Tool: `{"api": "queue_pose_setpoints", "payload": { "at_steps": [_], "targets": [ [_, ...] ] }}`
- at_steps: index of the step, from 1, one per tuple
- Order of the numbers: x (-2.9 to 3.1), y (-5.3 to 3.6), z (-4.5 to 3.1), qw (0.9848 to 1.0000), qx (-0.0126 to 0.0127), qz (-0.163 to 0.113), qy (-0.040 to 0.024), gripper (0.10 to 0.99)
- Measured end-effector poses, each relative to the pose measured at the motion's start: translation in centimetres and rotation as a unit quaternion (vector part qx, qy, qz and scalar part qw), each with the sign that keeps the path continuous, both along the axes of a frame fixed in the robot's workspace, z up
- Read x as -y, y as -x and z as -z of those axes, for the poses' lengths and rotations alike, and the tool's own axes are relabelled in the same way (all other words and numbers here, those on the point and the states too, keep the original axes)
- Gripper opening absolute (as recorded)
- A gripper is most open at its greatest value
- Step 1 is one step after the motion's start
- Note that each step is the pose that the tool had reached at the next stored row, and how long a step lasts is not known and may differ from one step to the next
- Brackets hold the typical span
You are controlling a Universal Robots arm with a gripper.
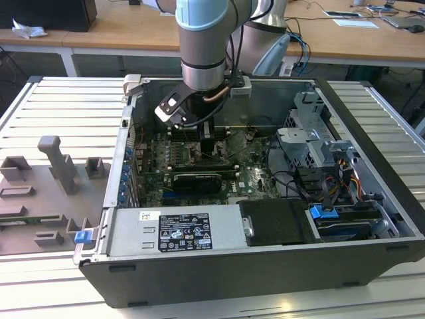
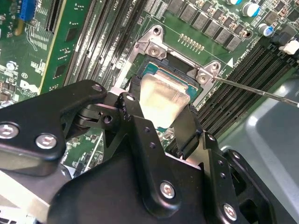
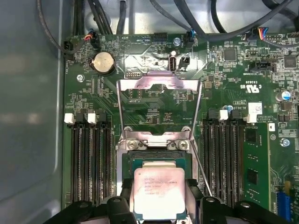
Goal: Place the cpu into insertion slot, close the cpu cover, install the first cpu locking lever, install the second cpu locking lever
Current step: 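Place the cpu into insertion slot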
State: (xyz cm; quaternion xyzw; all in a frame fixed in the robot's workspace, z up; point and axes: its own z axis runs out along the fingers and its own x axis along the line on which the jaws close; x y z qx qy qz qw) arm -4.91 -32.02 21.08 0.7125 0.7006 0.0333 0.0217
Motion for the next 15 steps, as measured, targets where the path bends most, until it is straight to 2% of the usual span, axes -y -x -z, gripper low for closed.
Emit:
{"api": "queue_pose_setpoints", "payload": {
  "at_steps": [15],
  "targets": [
    [-0.17, -0.2, 1.02, 1.0, -0.0005, 0.004, 0.0006, 0.525]
  ]
}}
